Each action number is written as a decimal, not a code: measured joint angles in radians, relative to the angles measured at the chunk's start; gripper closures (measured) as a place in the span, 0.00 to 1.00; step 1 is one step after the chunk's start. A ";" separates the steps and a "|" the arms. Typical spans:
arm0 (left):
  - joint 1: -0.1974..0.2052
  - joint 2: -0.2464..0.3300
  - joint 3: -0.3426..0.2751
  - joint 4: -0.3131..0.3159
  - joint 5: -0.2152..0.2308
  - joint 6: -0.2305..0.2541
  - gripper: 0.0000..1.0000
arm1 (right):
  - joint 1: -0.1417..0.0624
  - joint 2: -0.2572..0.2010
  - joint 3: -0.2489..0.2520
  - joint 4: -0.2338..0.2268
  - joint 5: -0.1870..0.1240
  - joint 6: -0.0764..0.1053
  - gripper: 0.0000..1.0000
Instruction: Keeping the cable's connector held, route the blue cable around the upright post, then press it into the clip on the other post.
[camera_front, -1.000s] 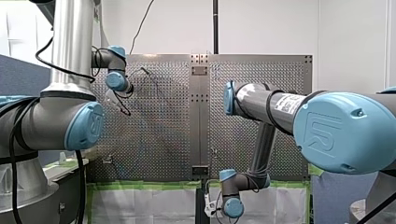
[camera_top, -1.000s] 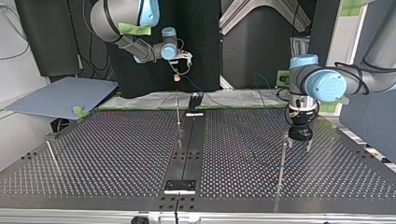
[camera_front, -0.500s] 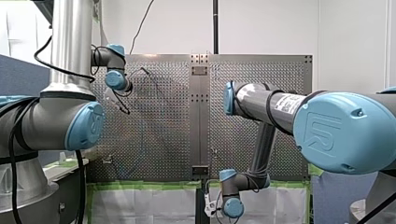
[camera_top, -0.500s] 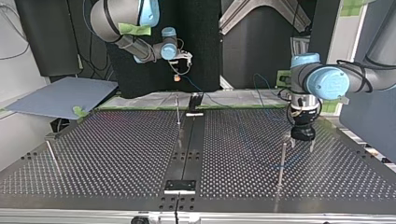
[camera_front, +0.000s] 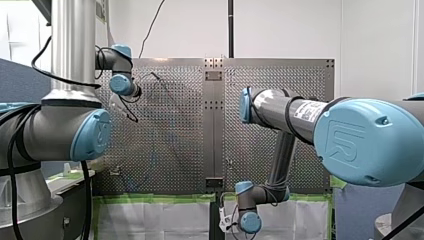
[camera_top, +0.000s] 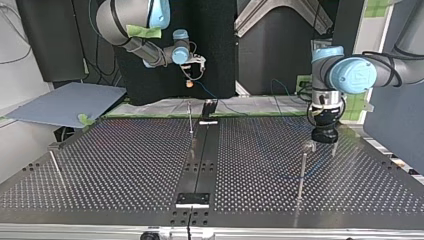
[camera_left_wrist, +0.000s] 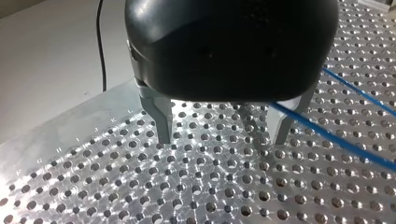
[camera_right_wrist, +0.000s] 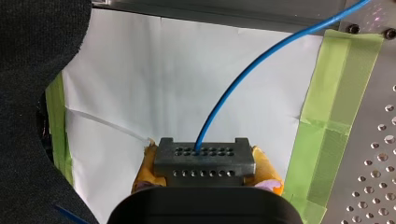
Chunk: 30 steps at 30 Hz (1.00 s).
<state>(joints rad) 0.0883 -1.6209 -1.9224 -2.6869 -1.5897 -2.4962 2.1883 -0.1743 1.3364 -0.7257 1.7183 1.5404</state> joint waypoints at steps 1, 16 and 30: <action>0.000 0.002 -0.001 0.000 0.000 0.000 0.01 | 0.000 0.000 0.000 0.000 0.000 0.000 1.00; -0.008 0.055 -0.024 -0.013 0.032 0.005 0.01 | -0.002 0.000 0.000 0.000 -0.004 0.000 1.00; -0.014 0.128 -0.039 -0.068 0.077 0.045 0.01 | -0.003 0.000 0.000 0.000 -0.005 0.000 1.00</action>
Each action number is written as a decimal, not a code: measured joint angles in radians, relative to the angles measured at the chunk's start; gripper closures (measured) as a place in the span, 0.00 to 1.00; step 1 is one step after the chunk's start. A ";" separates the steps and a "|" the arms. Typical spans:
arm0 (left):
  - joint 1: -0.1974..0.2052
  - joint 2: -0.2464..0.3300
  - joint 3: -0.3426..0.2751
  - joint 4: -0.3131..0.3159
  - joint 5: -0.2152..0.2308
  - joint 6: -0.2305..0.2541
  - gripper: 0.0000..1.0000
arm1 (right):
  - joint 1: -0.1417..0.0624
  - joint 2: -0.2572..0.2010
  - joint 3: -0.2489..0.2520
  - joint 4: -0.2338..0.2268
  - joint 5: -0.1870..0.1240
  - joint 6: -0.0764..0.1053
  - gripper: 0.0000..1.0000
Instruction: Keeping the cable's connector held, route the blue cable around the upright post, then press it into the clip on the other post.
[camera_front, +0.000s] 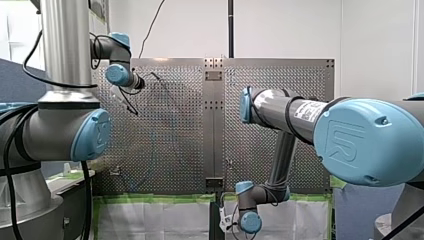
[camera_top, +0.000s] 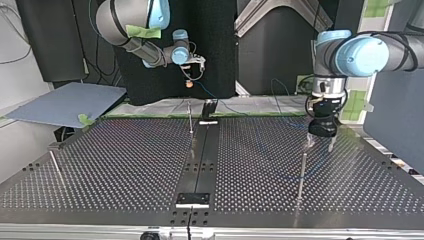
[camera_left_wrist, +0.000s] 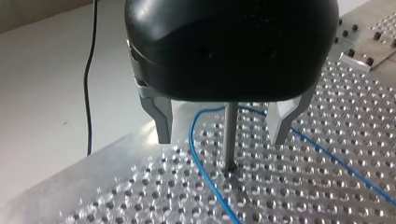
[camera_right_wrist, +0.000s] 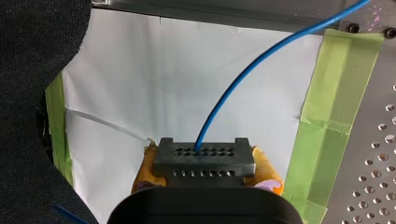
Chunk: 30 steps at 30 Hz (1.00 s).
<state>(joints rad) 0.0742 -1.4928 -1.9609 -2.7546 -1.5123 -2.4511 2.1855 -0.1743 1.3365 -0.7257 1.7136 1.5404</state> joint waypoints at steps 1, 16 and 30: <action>0.000 0.008 0.000 -0.008 0.002 0.007 0.01 | 0.000 0.000 0.000 0.000 0.000 0.000 1.00; -0.011 0.129 -0.001 -0.129 0.036 0.127 0.01 | -0.001 0.000 0.000 -0.001 -0.007 0.000 1.00; -0.012 0.175 0.050 -0.240 0.047 0.239 0.01 | -0.001 0.000 -0.001 -0.002 -0.012 0.000 1.00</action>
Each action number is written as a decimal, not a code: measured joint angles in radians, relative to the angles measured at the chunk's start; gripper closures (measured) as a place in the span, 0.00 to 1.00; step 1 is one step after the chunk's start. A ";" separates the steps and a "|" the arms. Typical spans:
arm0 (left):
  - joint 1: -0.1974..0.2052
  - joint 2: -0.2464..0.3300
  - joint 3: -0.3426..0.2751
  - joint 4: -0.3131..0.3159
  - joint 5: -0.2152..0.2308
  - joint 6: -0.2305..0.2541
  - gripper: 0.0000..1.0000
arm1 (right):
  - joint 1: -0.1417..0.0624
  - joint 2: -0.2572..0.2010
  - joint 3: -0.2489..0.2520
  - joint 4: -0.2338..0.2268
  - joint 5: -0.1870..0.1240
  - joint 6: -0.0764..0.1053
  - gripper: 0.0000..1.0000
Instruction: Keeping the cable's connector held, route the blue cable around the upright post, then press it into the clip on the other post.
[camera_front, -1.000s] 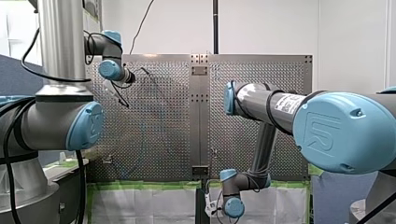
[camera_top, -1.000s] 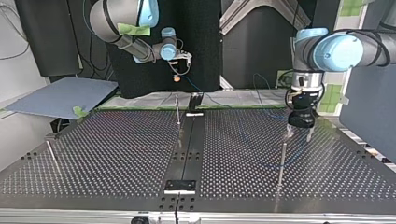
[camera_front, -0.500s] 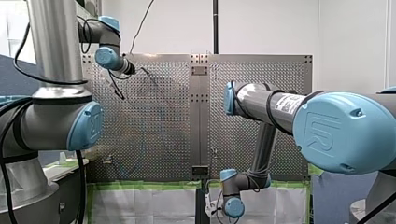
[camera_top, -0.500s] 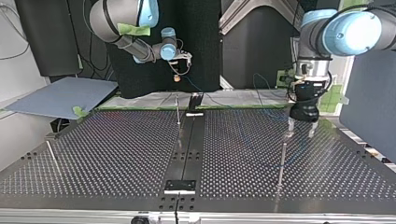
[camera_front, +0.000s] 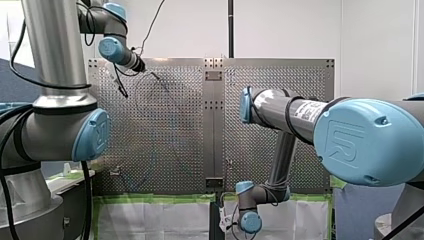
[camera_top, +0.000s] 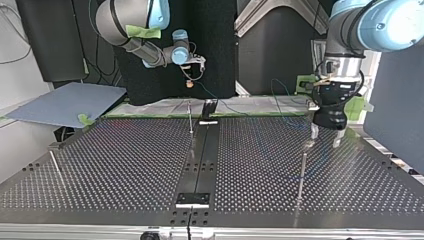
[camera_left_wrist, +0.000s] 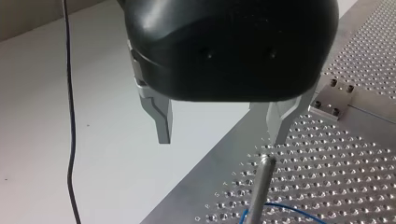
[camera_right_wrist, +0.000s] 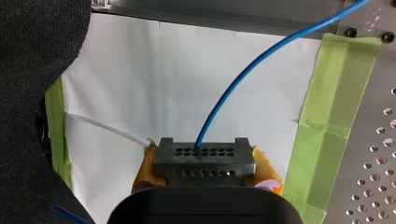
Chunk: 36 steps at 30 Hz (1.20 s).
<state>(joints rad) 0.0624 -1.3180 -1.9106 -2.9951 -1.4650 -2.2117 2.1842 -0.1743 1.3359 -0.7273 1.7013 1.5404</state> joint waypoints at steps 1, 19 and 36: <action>-0.001 -0.004 0.006 -0.007 0.000 0.007 0.01 | 0.000 0.000 0.000 0.000 -0.001 0.000 1.00; -0.031 -0.036 0.143 -0.161 0.010 0.161 0.01 | 0.000 0.000 0.000 -0.001 -0.004 0.000 1.00; -0.056 -0.074 0.170 -0.297 -0.034 0.306 0.01 | 0.000 0.000 0.000 -0.001 -0.006 0.002 1.00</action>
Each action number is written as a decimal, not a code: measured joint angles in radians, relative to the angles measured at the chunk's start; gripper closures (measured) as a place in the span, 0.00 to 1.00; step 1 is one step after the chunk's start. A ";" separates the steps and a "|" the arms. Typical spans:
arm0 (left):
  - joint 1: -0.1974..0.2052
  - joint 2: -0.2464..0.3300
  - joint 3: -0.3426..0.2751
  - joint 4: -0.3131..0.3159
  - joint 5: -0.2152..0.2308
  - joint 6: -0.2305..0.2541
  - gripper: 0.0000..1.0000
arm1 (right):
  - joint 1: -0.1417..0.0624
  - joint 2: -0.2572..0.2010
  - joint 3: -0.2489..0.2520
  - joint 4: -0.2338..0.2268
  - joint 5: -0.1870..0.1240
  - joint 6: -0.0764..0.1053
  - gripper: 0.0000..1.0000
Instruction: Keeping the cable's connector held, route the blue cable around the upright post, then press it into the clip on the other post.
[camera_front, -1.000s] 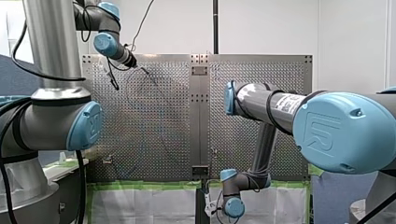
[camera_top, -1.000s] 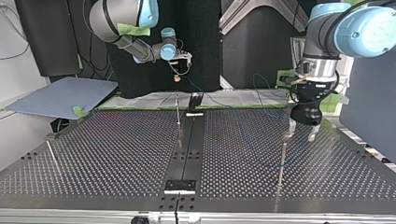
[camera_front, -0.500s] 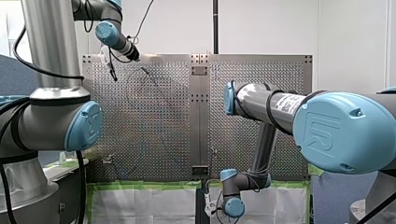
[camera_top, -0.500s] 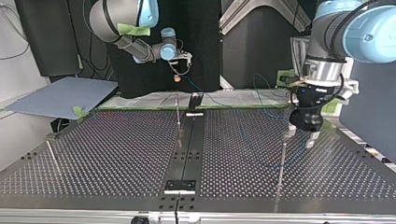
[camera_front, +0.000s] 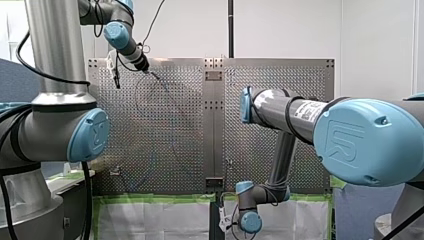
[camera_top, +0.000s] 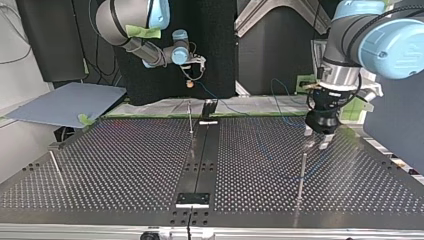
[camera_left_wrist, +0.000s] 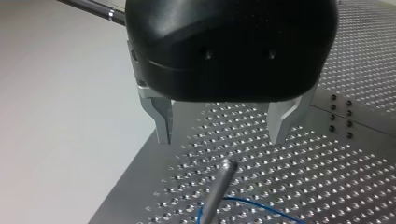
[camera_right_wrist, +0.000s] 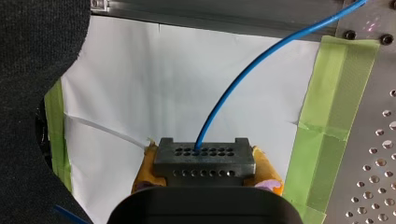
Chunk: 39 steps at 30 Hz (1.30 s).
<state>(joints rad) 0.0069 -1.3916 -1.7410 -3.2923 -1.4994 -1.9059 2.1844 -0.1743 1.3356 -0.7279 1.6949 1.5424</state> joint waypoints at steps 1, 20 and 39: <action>-0.001 -0.001 0.000 -0.003 -0.002 0.010 0.01 | 0.000 0.000 0.000 0.000 0.000 0.000 1.00; -0.012 -0.043 0.091 -0.042 0.001 0.166 0.01 | 0.001 0.000 0.000 0.001 -0.001 0.001 1.00; -0.027 -0.065 0.098 -0.058 -0.033 0.315 0.01 | 0.000 0.000 0.000 0.001 -0.004 0.001 1.00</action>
<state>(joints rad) -0.0204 -1.4571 -1.6435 -3.3504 -1.5321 -1.5913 2.1844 -0.1743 1.3358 -0.7270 1.6912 1.5436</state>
